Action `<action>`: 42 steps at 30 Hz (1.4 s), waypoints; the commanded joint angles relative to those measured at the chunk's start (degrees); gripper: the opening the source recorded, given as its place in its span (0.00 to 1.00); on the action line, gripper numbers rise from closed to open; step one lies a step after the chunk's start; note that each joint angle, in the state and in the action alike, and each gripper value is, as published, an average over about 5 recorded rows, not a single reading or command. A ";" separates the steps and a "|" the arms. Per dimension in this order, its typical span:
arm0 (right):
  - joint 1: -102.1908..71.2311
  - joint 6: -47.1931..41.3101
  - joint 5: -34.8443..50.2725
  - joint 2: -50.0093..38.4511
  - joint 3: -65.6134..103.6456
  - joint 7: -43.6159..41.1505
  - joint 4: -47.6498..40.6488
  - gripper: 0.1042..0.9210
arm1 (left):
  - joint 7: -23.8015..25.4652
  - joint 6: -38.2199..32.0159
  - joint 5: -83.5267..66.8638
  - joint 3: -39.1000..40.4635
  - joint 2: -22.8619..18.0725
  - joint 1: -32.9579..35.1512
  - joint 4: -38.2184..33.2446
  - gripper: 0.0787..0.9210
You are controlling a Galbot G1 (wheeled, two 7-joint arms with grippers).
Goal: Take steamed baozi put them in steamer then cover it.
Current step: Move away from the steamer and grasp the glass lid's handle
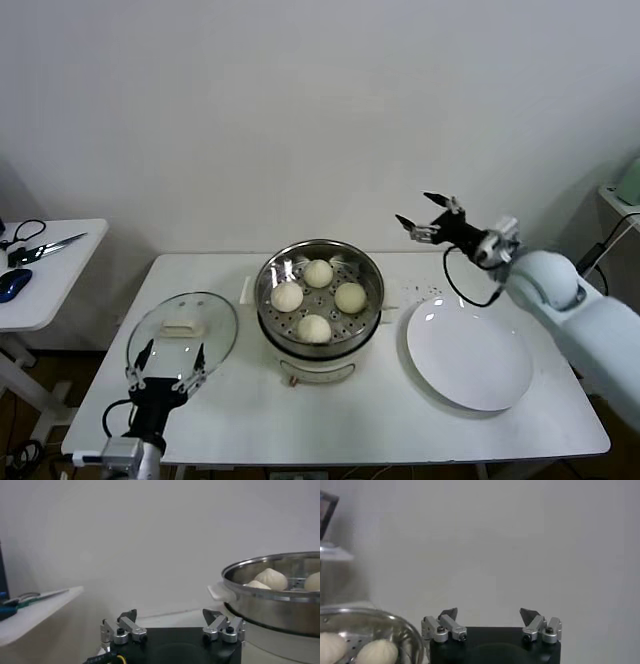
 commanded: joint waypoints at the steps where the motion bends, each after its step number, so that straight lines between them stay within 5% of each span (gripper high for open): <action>1: -52.11 15.93 -7.08 11.91 45.39 -2.00 4.11 0.88 | 0.62 -1.03 1.66 -0.14 0.57 -0.78 0.66 0.88; 15: -55.13 29.04 -10.93 24.89 38.80 -2.96 0.43 0.88 | -1.52 -7.61 18.48 0.85 2.19 -1.86 4.32 0.88; 21: -54.73 31.20 -12.66 27.52 36.21 -2.68 -1.74 0.88 | -14.69 -11.89 48.35 -0.29 7.36 -2.81 7.67 0.88; 26: -55.05 31.30 -13.26 28.79 35.85 -2.60 -1.30 0.88 | -24.14 -11.18 70.82 -0.23 8.89 -6.12 18.28 0.88; 34: -55.79 31.60 -13.93 30.14 36.21 -2.14 -0.97 0.88 | -24.75 -9.15 78.99 -0.04 9.03 -13.81 36.48 0.88; 42: -57.47 32.16 -14.52 30.98 36.99 -2.08 -0.21 0.88 | -23.79 -9.12 78.69 1.35 10.20 -20.51 43.57 0.88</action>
